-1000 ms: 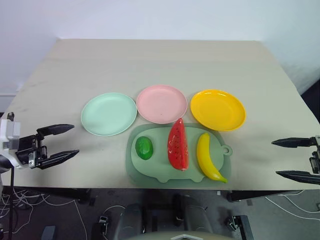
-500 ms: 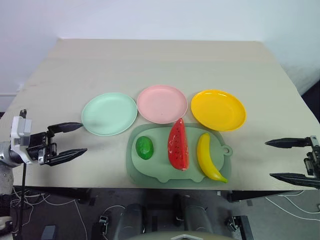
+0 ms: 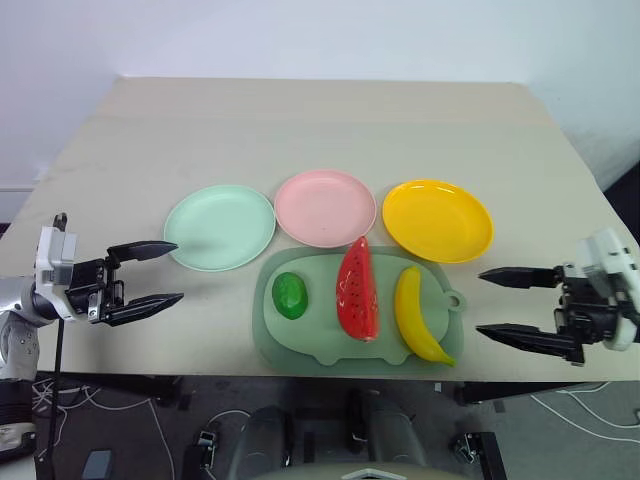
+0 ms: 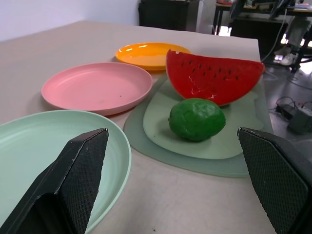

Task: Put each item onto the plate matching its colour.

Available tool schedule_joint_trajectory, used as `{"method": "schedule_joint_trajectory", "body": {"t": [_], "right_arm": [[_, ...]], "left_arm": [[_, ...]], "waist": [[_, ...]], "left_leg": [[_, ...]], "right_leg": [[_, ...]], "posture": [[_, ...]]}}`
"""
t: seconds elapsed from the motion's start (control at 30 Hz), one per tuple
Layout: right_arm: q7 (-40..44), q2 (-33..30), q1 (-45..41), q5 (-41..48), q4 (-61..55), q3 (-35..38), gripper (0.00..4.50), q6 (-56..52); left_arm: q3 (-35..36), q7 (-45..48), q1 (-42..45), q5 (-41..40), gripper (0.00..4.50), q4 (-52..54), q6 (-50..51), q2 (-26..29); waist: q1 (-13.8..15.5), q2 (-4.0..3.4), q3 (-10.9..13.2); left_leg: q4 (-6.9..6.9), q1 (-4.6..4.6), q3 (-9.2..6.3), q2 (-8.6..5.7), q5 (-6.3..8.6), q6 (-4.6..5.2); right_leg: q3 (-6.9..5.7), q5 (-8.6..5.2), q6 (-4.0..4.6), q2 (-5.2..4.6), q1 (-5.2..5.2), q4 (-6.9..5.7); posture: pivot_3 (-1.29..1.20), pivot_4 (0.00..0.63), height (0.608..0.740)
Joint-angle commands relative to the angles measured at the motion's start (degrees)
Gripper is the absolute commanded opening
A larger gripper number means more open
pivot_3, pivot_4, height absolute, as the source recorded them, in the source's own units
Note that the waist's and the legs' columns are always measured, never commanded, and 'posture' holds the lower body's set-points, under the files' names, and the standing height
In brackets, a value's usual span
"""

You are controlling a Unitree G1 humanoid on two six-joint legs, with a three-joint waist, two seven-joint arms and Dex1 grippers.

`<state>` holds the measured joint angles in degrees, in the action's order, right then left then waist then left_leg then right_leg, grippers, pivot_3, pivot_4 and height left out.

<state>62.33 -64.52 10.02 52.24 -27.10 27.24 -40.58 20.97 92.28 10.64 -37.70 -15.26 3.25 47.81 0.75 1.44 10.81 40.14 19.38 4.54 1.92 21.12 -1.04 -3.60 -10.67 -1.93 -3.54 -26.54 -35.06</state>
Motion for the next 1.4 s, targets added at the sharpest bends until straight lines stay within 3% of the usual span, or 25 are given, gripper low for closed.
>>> {"method": "schedule_joint_trajectory", "body": {"t": [0.03, 0.3, 0.4, 0.6, 0.73, 0.77, 0.83, 1.07, 1.23, 1.4], "right_arm": [[-10.8, 1.0, -3.6, 4.4, -5.0, -1.7, 4.5, -8.2], [-36.4, 8.7, -11.0, 4.4, -12.7, -13.1, 4.5, -23.4], [-44.6, 14.5, -13.6, 3.7, -13.3, -16.3, 4.5, -27.3], [-51.7, 20.4, -14.8, 3.0, -12.4, -18.0, 4.5, -33.9], [-53.8, 21.8, -14.9, 0.6, -12.7, -19.7, 4.5, -35.3], [-54.3, 21.8, -14.8, -0.1, -12.7, -20.2, 4.31, -35.6], [-54.8, 21.9, -14.6, -1.1, -12.7, -20.9, 3.9, -36.1], [-52.3, 19.8, -15.0, -1.8, -14.1, -22.2, 1.72, -38.1], [-41.9, 13.8, -17.5, 5.0, -13.9, -15.6, 1.72, -38.5], [-33.9, 6.7, -21.3, 0.4, -6.1, -14.3, 1.72, -32.0]], "left_arm": [[0.0, 0.1, 0.5, 0.2, 4.47, 0.6, -0.7, -0.3], [0.2, -0.9, 0.3, 0.9, 4.47, 1.1, -0.9, -1.7], [0.0, -1.3, 0.2, 1.2, 4.47, 1.2, -1.2, -2.1], [-0.2, -2.1, 0.2, 1.3, 4.47, 1.4, -1.0, -2.6], [-0.4, -2.3, 0.6, 1.5, 4.47, 1.3, -0.9, -2.7], [-0.5, -2.4, 0.8, 1.5, 4.5, 1.3, -0.8, -2.7], [-0.6, -2.6, 1.0, 1.6, 4.5, 1.4, -0.7, -2.8], [-1.1, -2.9, 1.3, 1.8, 4.5, 1.3, -0.7, -3.1], [-1.4, -3.3, 1.5, 1.7, 4.5, 1.3, -0.7, -3.2], [-1.4, -3.5, 1.5, 1.8, 4.5, 1.2, -1.0, -3.3]], "waist": [[-0.1, 0.01, 0.0], [-0.1, 0.16, -0.1], [-0.1, 0.2, -0.1], [-0.1, 0.23, -0.1], [-0.1, 0.31, -0.2], [-0.1, 0.37, -0.2], [-0.1, 0.5, -0.3], [-0.1, 0.7, -0.4], [-0.1, 0.71, -0.4], [-0.1, 0.7, -0.4]], "left_leg": [[0.0, 0.0, -0.01, 0.0, 0.0, 0.0], [0.0, 0.02, 0.0, -0.01, 0.0, 0.0], [-0.01, 0.02, -0.02, -0.01, 0.0, 0.0], [0.0, 0.03, -0.02, -0.02, 0.01, 0.02], [-0.01, 0.03, -0.03, -0.01, 0.01, 0.02], [-0.01, 0.03, -0.03, -0.01, 0.01, 0.03], [-0.01, 0.03, -0.03, -0.01, 0.01, 0.03], [-0.01, 0.02, -0.06, 0.0, 0.02, 0.04], [-0.01, 0.02, -0.1, 0.0, 0.03, 0.07], [-0.01, 0.02, -0.09, 0.0, 0.04, 0.08]], "right_leg": [[0.0, 0.0, 0.0, 0.0, 0.0, 0.0], [0.01, 0.0, 0.0, 0.0, -0.05, 0.02], [0.01, 0.0, 0.01, 0.01, -0.05, 0.02], [0.01, 0.0, 0.01, 0.0, -0.05, 0.04], [0.02, 0.0, 0.01, 0.02, -0.03, 0.03], [0.02, 0.0, 0.01, 0.02, -0.02, 0.03], [0.01, 0.0, 0.01, 0.02, -0.01, 0.03], [0.01, -0.01, 0.01, 0.02, 0.0, 0.05], [0.01, -0.01, 0.01, 0.02, -0.02, 0.09], [0.01, -0.01, 0.01, 0.02, -0.04, 0.1]], "posture": [[0.0, 0.15, 0.736], [0.0, 0.15, 0.736], [0.0, 0.15, 0.736], [0.0, 0.15, 0.736], [0.0, 0.15, 0.736], [0.0, 0.15, 0.736], [0.0, 0.15, 0.736], [0.0, 0.15, 0.736], [0.0, 0.15, 0.736], [0.0, 0.15, 0.736]]}}
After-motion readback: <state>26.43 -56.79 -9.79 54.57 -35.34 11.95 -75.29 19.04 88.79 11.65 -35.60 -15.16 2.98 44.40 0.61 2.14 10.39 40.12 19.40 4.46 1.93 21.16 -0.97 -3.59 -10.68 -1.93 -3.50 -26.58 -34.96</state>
